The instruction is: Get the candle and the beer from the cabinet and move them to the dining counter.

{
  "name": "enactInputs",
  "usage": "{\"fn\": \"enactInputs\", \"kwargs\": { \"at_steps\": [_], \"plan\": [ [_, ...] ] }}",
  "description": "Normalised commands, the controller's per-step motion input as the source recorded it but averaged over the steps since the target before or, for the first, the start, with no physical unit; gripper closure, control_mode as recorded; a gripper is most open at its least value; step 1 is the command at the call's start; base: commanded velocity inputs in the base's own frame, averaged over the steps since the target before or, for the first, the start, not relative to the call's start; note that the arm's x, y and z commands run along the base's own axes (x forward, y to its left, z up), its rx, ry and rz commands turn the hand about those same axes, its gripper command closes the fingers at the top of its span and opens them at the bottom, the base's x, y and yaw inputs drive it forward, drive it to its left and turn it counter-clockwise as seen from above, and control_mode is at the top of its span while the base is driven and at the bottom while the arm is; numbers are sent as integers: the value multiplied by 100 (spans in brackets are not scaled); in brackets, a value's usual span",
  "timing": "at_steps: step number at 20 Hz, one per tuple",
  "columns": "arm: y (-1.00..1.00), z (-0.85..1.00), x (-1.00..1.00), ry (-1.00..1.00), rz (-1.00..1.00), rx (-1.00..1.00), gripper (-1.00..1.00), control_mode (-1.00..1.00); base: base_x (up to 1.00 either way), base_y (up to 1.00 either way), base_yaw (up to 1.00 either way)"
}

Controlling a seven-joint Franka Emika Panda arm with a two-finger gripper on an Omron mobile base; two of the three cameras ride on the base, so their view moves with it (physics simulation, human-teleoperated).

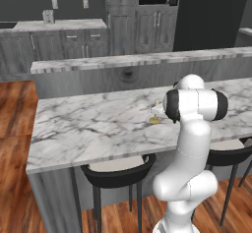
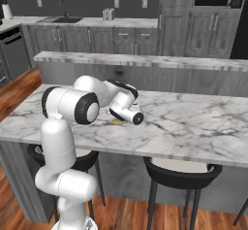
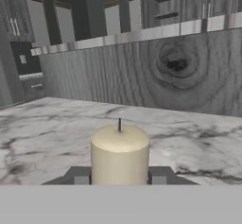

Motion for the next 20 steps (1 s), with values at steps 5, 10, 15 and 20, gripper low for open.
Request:
{"fn": "enactInputs", "kwargs": {
  "at_steps": [5, 10, 15, 20],
  "plan": [
    [0, 0, 0, 0, 0, 0, -100, -100, 0, 0, 0],
    [0, 0, 0, 0, 0, 0, -100, -100, 0, 0, 0],
    [-1, 0, -2, 0, 0, 0, -100, -100, 0, 0, 0],
    [-2, 37, -9, 0, 0, -1, -100, -100, 0, 0, 0]
  ]
}}
